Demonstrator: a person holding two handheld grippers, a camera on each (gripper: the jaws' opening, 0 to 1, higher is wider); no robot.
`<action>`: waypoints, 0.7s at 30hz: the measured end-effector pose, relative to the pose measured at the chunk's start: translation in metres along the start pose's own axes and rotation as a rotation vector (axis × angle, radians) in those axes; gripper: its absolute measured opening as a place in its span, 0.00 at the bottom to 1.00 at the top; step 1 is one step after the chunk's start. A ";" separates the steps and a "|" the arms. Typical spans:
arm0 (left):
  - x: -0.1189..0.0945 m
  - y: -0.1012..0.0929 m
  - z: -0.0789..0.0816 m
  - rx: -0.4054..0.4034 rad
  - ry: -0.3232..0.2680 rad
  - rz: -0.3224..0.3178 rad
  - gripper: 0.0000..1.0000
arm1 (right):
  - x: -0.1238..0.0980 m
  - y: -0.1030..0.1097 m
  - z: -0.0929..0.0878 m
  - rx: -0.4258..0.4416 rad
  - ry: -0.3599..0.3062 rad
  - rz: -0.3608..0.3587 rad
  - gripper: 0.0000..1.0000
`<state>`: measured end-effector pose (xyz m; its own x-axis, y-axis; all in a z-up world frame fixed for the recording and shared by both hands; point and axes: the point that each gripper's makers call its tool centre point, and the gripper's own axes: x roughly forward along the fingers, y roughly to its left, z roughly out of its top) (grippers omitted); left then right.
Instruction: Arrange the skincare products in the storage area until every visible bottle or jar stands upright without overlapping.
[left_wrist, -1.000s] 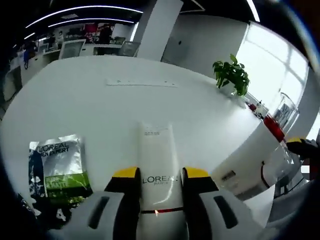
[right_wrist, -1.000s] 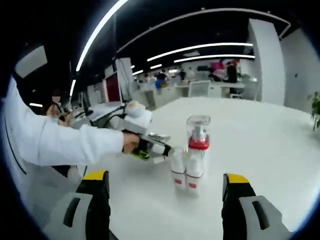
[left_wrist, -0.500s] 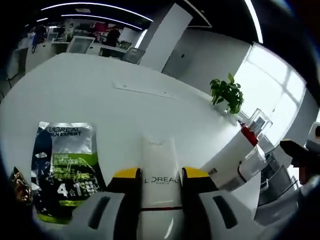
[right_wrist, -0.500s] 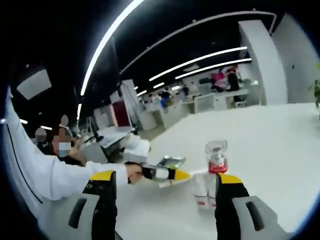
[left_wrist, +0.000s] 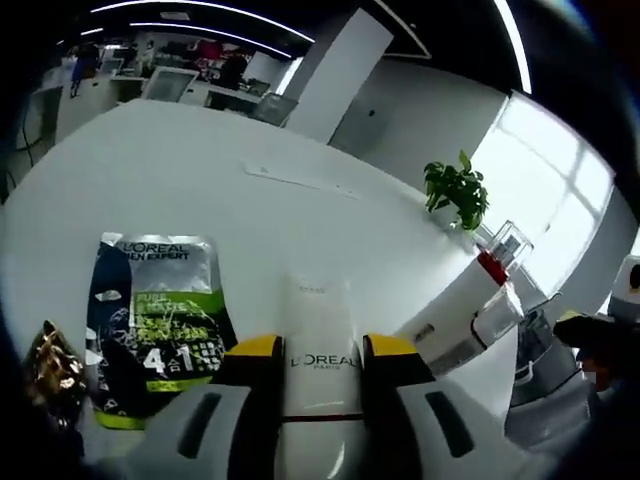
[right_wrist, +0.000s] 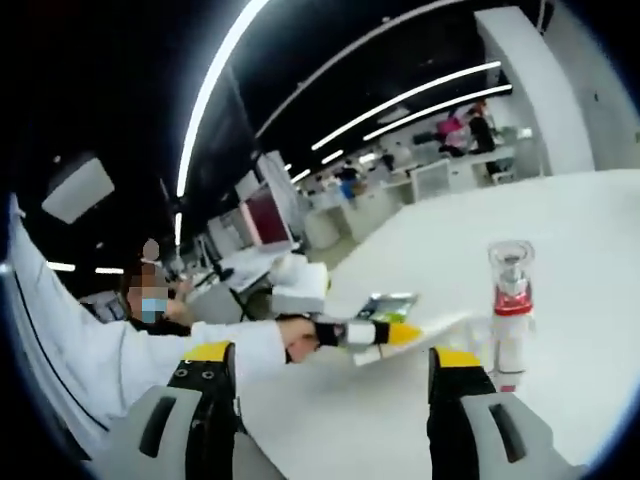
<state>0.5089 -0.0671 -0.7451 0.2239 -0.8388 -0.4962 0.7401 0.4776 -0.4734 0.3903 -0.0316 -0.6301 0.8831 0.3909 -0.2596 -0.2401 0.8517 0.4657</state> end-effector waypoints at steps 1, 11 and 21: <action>-0.003 0.001 -0.001 0.002 0.004 0.000 0.27 | 0.001 0.001 0.000 0.036 -0.002 0.001 0.74; -0.018 0.011 -0.006 -0.011 0.015 -0.011 0.26 | 0.023 -0.031 -0.024 0.437 -0.014 -0.080 0.72; -0.033 0.011 -0.018 0.006 0.058 -0.061 0.26 | 0.040 -0.063 -0.058 0.661 0.015 -0.168 0.67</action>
<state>0.4983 -0.0291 -0.7476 0.1419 -0.8496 -0.5080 0.7550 0.4248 -0.4996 0.4171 -0.0492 -0.7185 0.8799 0.2806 -0.3834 0.2011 0.5110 0.8357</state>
